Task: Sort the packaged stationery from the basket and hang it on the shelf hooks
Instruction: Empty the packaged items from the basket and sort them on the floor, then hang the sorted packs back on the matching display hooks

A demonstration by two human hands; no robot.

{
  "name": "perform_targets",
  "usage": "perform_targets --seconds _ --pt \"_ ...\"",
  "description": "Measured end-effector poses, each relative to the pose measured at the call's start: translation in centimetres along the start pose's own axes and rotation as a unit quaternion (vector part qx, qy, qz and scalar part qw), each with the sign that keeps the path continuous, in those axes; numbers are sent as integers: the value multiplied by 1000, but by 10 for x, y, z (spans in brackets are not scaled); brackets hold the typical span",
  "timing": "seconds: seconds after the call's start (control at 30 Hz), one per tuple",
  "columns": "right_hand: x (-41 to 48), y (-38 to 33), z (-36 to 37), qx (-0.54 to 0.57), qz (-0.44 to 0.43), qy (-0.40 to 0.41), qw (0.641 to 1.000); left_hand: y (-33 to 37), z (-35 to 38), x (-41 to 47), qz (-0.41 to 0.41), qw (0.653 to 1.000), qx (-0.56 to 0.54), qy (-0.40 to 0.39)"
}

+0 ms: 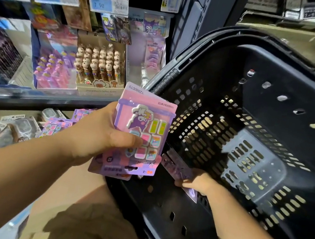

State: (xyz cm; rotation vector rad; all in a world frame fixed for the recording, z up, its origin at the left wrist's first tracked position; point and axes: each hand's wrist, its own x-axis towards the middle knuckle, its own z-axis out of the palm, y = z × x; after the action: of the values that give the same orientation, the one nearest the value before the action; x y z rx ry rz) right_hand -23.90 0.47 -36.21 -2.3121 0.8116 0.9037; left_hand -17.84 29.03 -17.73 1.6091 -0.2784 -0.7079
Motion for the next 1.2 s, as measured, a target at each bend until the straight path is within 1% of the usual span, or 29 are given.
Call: perform_targets --seconds 0.1,0.17,0.23,0.37,0.43,0.57,0.63,0.73,0.83,0.87,0.93,0.97,1.07,1.2 --pt "-11 3 1 50 1 10 999 4 3 -1 1 1000 -12 -8" --pt "-19 2 0 48 -6 10 999 5 5 -2 -2 1000 -12 -8" --pt "-32 -1 -4 34 -10 -5 999 4 6 -4 -9 1000 -18 4" --pt "-56 -8 -15 57 -15 -53 997 5 2 -9 -4 999 -12 31" --pt "-67 -8 -21 73 -15 -68 995 6 3 -13 4 999 -28 36" --pt "-80 -12 -31 50 -23 -86 995 3 21 -16 2 997 -69 23" --pt "-92 -15 -38 30 -21 -80 996 1 31 -12 6 997 -76 20" --pt "-112 -15 -50 108 -10 -58 992 6 38 -2 25 996 -85 19" --pt "-137 -9 -63 225 -11 -21 974 14 43 8 44 994 -98 36" --pt "-142 -4 -66 261 -14 2 965 18 44 12 47 993 -104 40" --pt "-143 7 -70 344 -18 20 938 25 47 23 47 992 -114 36" --pt "-145 10 -74 369 -11 33 929 27 48 30 46 992 -116 35" --pt "-140 23 -84 433 -28 76 898 35 53 49 60 993 -99 34" --pt "-138 42 -100 496 -14 115 860 51 70 67 66 993 -101 10"
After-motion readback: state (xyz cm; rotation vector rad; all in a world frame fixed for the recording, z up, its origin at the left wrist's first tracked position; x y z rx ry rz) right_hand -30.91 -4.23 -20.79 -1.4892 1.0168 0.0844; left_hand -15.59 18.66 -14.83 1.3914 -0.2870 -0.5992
